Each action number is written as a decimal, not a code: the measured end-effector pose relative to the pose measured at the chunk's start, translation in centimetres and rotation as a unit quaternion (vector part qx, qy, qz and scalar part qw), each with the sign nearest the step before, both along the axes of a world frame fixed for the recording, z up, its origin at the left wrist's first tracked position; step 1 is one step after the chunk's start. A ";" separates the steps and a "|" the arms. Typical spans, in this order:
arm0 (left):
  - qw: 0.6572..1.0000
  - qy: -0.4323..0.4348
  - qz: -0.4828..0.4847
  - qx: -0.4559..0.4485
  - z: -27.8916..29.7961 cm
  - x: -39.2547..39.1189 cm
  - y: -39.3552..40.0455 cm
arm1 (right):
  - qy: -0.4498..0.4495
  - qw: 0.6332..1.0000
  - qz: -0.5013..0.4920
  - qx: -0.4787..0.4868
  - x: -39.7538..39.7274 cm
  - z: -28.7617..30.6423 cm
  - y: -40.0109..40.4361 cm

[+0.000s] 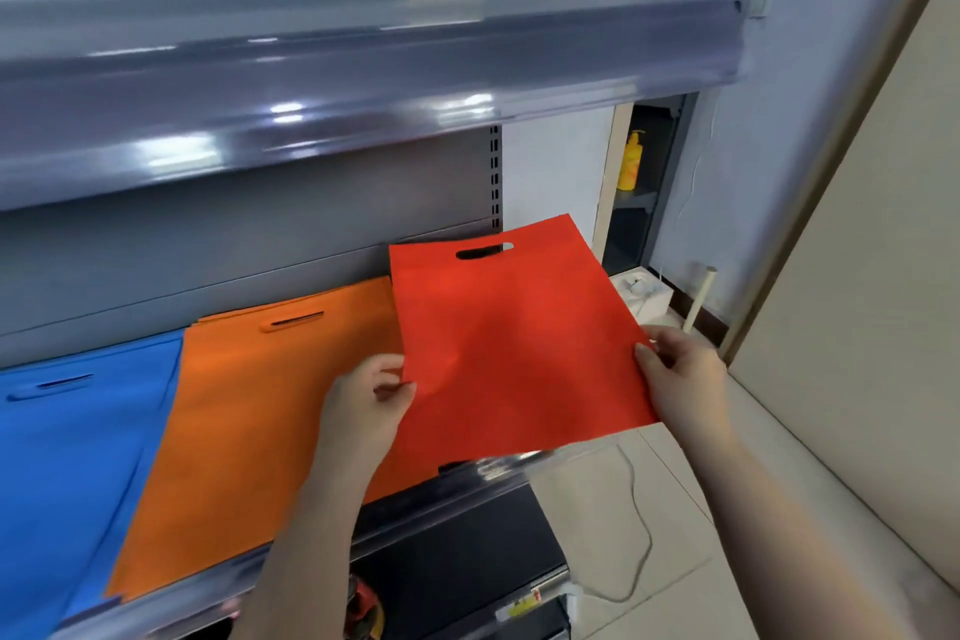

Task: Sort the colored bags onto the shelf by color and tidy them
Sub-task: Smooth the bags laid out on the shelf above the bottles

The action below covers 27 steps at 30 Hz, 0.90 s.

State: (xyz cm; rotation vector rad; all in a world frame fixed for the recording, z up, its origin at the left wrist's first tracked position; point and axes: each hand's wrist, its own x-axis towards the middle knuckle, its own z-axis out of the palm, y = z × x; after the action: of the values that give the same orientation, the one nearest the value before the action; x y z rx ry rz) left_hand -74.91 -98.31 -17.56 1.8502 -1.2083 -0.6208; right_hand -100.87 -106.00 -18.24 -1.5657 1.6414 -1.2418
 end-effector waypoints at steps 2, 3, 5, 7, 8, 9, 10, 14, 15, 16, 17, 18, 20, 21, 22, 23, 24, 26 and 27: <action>0.999 -0.026 0.017 0.007 -0.3 -1.2 -1.2 | 0.060 0.998 0.019 0.010 -0.9 -0.3 -1.9; 0.999 -0.041 0.027 0.011 -0.5 -1.7 -1.9 | 0.085 0.996 0.030 0.013 -1.2 -0.6 -2.8; 0.996 -0.068 0.050 0.023 -1.1 -2.8 -3.0 | 0.139 0.988 0.062 0.026 -1.9 -1.0 -4.5; 0.992 -0.098 0.071 0.047 -1.5 -3.8 -3.9 | 0.186 0.976 0.100 0.047 -2.5 -1.4 -5.9; 0.988 -0.113 0.083 0.060 -1.6 -4.3 -4.2 | 0.204 0.970 0.117 0.059 -2.9 -1.6 -6.5; 0.985 -0.126 0.095 0.074 -1.8 -4.8 -4.4 | 0.224 0.963 0.131 0.070 -3.2 -1.6 -7.1; 0.980 -0.142 0.106 0.090 -1.8 -5.3 -4.7 | 0.244 0.956 0.143 0.079 -3.5 -1.6 -7.6; 0.947 -0.249 0.143 0.143 -1.6 -6.5 -4.8 | 0.370 0.913 0.171 0.037 -3.9 -0.9 -8.9; 0.937 -0.279 0.153 0.147 -1.4 -6.7 -4.5 | 0.384 0.904 0.186 0.014 -3.7 -0.7 -9.0; 0.925 -0.309 0.164 0.145 -1.2 -6.9 -4.2 | 0.390 0.898 0.205 -0.009 -3.3 -0.4 -9.1; 0.915 -0.337 0.176 0.137 -0.8 -7.0 -3.7 | 0.391 0.890 0.231 -0.034 -2.7 0.0 -9.2; 0.906 -0.362 0.185 0.121 -0.4 -6.9 -3.1 | 0.392 0.880 0.261 -0.062 -1.9 0.4 -9.2; 0.890 -0.401 0.192 0.103 0.5 -6.6 -1.6 | 0.397 0.848 0.330 -0.118 0.4 1.4 -8.8; 0.878 -0.422 0.201 0.101 0.8 -6.1 -0.6 | 0.401 0.829 0.363 -0.143 1.8 2.0 -8.4; 0.866 -0.440 0.212 0.110 1.2 -5.5 0.5 | 0.401 0.810 0.394 -0.167 3.2 2.7 -7.8; 0.854 -0.455 0.224 0.120 1.7 -4.8 1.7 | 0.397 0.792 0.423 -0.193 4.9 3.4 -7.1; 0.845 -0.459 0.239 0.132 2.5 -4.2 3.1 | 0.390 0.774 0.447 -0.220 6.6 4.2 -6.2; 0.831 -0.448 0.287 0.161 4.0 -3.0 6.3 | 0.374 0.739 0.491 -0.269 10.2 5.7 -3.8; 0.819 -0.450 0.311 0.173 4.6 -2.2 8.1 | 0.363 0.722 0.513 -0.290 12.0 6.5 -2.4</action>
State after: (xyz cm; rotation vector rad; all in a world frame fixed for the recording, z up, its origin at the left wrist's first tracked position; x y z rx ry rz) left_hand -77.09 -90.19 -13.01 2.8091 -0.9240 0.5218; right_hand -88.89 -108.38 -11.71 -2.9957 0.3283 -0.4836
